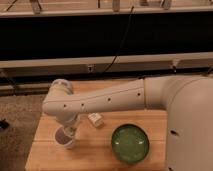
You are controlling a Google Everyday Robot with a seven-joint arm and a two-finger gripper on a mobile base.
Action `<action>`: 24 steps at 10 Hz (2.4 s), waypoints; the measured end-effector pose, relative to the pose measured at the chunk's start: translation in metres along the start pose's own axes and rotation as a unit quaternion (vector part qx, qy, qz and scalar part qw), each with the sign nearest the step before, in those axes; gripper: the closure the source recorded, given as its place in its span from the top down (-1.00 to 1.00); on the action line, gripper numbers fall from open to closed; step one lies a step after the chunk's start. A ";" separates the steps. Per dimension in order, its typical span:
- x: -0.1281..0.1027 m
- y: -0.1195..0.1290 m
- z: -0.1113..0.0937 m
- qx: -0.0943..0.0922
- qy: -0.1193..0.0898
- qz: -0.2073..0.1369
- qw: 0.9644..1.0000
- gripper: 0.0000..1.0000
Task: Place the white sponge in the ceramic cup
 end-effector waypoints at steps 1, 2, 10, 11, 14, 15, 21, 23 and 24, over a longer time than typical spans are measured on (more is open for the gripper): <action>0.000 -0.001 0.000 0.000 0.001 -0.001 1.000 -1.00; 0.000 -0.001 0.000 0.000 0.001 -0.002 1.000 -1.00; -0.002 -0.003 0.002 0.002 0.006 -0.007 1.000 -1.00; -0.002 -0.004 0.002 0.002 0.006 -0.008 1.000 -1.00; -0.002 -0.005 0.003 0.002 0.008 -0.010 1.000 -1.00; -0.002 -0.006 0.003 0.003 0.009 -0.012 1.000 -1.00; -0.002 -0.010 0.002 0.003 0.012 -0.017 1.000 -1.00; -0.001 -0.010 0.003 0.003 0.012 -0.019 1.000 -1.00; -0.001 -0.010 0.003 0.003 0.012 -0.019 1.000 -1.00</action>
